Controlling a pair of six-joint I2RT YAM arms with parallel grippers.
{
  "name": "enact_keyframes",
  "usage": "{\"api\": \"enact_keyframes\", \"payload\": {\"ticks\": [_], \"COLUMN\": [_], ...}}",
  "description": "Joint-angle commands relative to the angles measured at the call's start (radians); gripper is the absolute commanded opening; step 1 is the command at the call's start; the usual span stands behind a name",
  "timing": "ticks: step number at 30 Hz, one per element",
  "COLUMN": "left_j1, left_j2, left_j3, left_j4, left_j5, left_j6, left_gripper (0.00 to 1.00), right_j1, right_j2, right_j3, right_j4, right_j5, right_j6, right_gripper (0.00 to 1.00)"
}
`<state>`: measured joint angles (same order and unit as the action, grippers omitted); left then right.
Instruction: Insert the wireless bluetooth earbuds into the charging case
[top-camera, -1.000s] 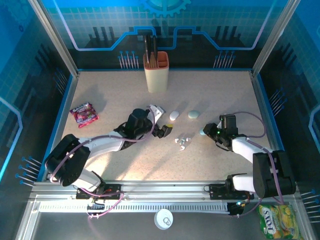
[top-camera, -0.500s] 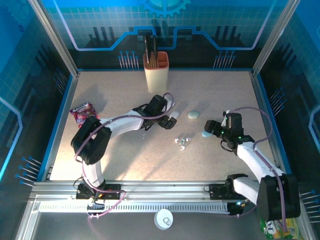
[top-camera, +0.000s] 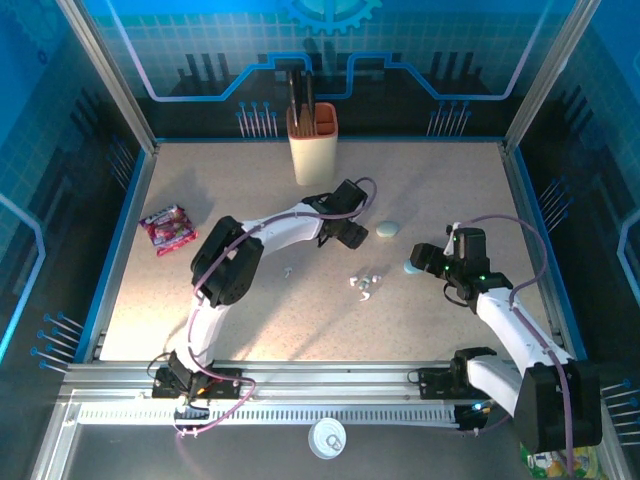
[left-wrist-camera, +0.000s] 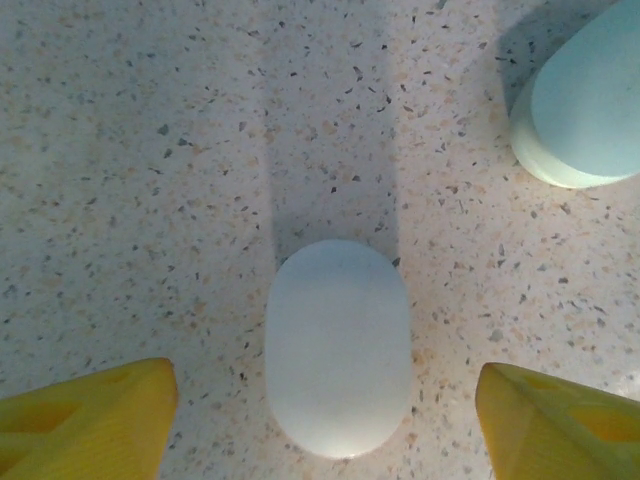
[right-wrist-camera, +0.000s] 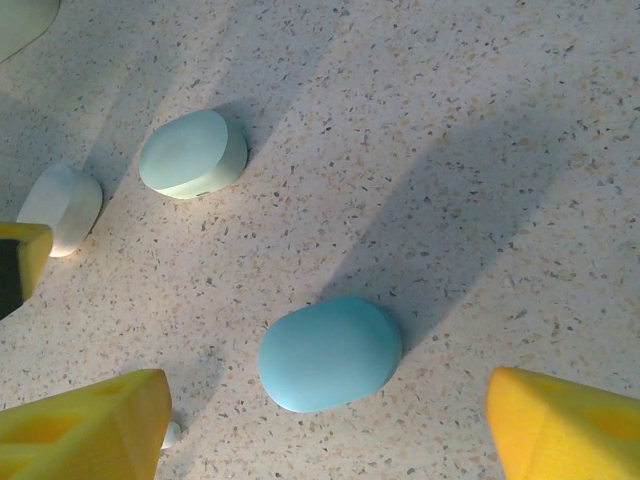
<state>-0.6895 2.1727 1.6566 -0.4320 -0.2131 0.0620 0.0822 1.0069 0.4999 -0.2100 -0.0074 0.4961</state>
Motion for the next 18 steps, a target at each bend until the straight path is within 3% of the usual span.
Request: {"api": "enact_keyframes", "payload": {"ticks": [1, 4, 7, 12, 14, 18], "left_j1": [0.0, 0.0, 0.001, 0.0, -0.001, -0.001], "left_j2": [0.056, 0.088, 0.112, 0.13, 0.13, 0.103], "left_j3": [0.081, 0.115, 0.137, 0.145, 0.142, 0.106], "left_j4": [-0.108, -0.122, -0.135, -0.145, -0.146, -0.123], "left_j5": [0.006, 0.007, 0.013, 0.032, 0.029, 0.032], "left_j6": [-0.027, -0.027, -0.036, -0.025, -0.018, -0.001], "left_gripper": [0.76, 0.74, 0.63, 0.61, 0.51, 0.4], "right_j1": [-0.001, -0.001, -0.005, -0.008, -0.008, -0.009], "right_j2": [-0.014, -0.016, -0.013, -0.016, -0.017, -0.02], "right_j3": [-0.008, -0.014, -0.018, -0.019, -0.018, -0.016], "right_j4": [-0.011, 0.001, 0.008, 0.008, 0.011, 0.001], "right_j5": [-0.007, -0.018, -0.029, -0.041, -0.057, -0.092], "right_j6": [0.001, 0.014, 0.024, 0.034, 0.044, 0.069], "right_gripper": [0.82, 0.82, 0.81, 0.81, 0.8, 0.8]}}
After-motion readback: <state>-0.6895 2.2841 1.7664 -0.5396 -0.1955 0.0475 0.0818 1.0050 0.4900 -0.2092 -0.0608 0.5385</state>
